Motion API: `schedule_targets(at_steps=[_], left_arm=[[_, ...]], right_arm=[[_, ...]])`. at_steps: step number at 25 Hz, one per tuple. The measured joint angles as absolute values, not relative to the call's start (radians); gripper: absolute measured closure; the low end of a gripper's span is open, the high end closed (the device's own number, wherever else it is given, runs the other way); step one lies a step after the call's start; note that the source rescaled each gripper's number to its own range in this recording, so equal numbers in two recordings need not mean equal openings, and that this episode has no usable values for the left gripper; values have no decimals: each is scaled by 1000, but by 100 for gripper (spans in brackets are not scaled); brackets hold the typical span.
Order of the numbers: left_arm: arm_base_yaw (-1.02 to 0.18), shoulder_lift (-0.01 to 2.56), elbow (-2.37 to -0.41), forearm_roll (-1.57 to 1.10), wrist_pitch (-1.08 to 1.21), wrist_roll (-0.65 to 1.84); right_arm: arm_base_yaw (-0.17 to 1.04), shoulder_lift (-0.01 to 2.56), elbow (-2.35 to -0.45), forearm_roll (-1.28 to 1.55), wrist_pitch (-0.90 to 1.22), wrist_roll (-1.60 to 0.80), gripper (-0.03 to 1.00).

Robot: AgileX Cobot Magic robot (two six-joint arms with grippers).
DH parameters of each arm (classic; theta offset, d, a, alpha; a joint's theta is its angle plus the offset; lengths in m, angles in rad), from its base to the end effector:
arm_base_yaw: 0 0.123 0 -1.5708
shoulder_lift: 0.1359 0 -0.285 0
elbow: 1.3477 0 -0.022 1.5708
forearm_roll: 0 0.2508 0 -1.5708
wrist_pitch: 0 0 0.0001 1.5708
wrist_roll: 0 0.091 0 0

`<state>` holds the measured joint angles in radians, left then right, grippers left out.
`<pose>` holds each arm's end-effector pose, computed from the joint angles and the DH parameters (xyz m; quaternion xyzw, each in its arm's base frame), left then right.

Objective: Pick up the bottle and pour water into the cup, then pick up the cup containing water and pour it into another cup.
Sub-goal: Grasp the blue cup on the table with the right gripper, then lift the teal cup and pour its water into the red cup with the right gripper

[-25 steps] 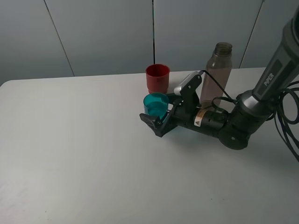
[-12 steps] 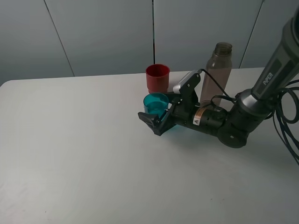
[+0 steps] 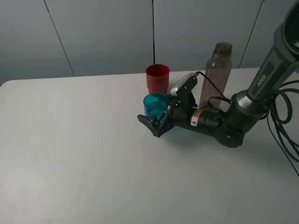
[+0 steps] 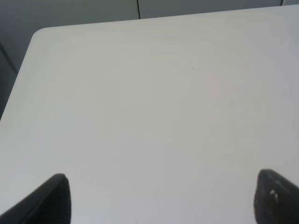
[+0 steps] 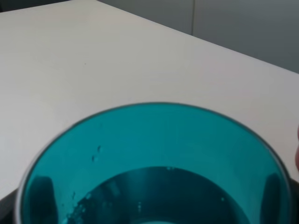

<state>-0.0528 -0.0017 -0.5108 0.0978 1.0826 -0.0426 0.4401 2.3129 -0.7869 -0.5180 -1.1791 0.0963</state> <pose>-0.0071 0.0082 0.2788 0.0016 0.8547 0.0241 0.5186 0.2999 0.1872 0.0344 -0.3496 0.7170 0.2796 0.5343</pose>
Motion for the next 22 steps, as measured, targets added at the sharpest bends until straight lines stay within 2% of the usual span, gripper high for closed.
schedule_targets(at_steps=[4, 5, 6, 7, 8, 9, 22], left_arm=[[-53, -2, -511, 98, 1083, -43], [-53, -2, -511, 98, 1083, -43], [-53, -2, -511, 98, 1083, -43], [-53, -2, -511, 98, 1083, -43], [-53, -2, -511, 98, 1083, -43], [-53, -2, -511, 98, 1083, -43], [-53, -2, -511, 98, 1083, -43]], right_arm=[[440, 2313, -787, -506, -1169, 96, -3], [440, 2313, -787, -504, -1169, 96, 1], [440, 2313, -787, -502, -1169, 96, 17], [440, 2313, -787, -499, -1169, 96, 43], [440, 2313, -787, -497, -1169, 96, 80], [440, 2313, -787, -495, -1169, 91, 88], [440, 2292, -787, -488, -1134, 113, 88]])
